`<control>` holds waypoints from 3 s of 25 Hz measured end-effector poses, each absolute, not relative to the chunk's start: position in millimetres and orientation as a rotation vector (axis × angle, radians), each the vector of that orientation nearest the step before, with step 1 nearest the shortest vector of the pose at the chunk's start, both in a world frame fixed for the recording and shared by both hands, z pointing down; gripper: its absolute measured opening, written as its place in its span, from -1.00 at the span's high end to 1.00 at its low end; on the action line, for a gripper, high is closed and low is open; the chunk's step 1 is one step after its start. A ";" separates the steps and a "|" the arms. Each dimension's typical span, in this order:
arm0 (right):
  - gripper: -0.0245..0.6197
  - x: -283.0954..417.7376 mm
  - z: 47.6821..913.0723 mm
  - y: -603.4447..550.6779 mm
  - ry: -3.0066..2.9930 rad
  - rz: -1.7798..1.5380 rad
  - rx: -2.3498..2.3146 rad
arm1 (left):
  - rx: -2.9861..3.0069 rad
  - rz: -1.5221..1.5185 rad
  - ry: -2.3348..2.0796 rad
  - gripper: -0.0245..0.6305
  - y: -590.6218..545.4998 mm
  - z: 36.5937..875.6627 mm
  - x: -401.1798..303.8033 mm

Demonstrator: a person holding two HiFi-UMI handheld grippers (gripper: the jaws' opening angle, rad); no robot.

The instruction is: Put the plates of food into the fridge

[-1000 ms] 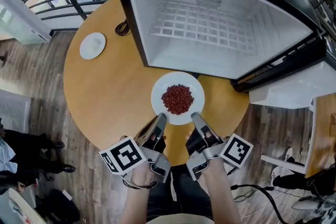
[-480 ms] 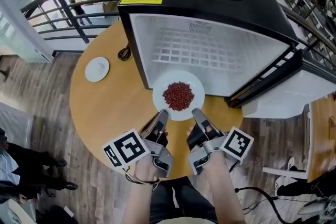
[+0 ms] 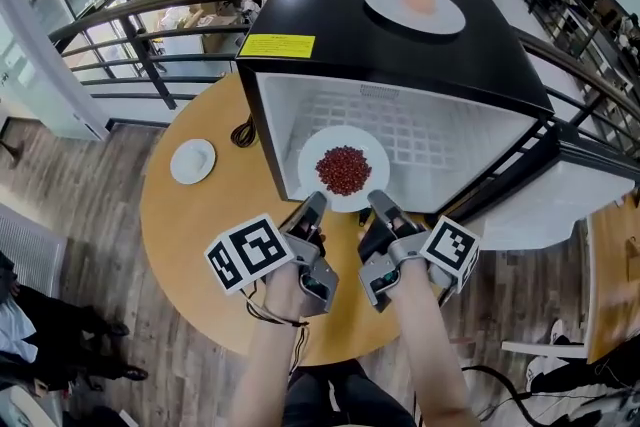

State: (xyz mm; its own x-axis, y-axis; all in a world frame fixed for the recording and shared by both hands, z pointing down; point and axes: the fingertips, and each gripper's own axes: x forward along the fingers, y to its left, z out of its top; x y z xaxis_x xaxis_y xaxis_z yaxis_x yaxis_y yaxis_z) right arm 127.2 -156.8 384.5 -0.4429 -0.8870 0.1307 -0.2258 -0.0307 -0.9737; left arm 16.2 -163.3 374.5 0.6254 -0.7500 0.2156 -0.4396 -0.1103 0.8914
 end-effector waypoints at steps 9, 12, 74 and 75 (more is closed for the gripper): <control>0.87 129.7 377.5 -210.2 1.687 -1.540 -1.174 | 1.710 -0.341 -1.025 0.83 -212.0 369.5 20.4; 0.87 130.8 377.2 -227.5 1.709 -1.533 -1.178 | 1.702 -0.334 -1.036 0.83 -226.2 371.3 21.5; 0.85 129.9 396.4 -298.0 1.838 -1.589 -1.389 | 1.638 -0.099 -1.152 0.70 -271.9 403.0 23.1; 0.85 130.3 396.1 -298.8 1.831 -1.588 -1.388 | 1.641 -0.098 -1.148 0.70 -271.7 402.8 23.3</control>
State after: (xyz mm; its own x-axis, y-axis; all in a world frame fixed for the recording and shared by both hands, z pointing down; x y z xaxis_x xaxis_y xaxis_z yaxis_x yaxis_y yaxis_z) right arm 130.3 -298.8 396.1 -0.4607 -0.8261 0.3244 -0.4376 -0.1066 -0.8928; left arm 23.3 -271.7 402.8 0.5309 -0.7102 0.4623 -0.6213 0.0448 0.7823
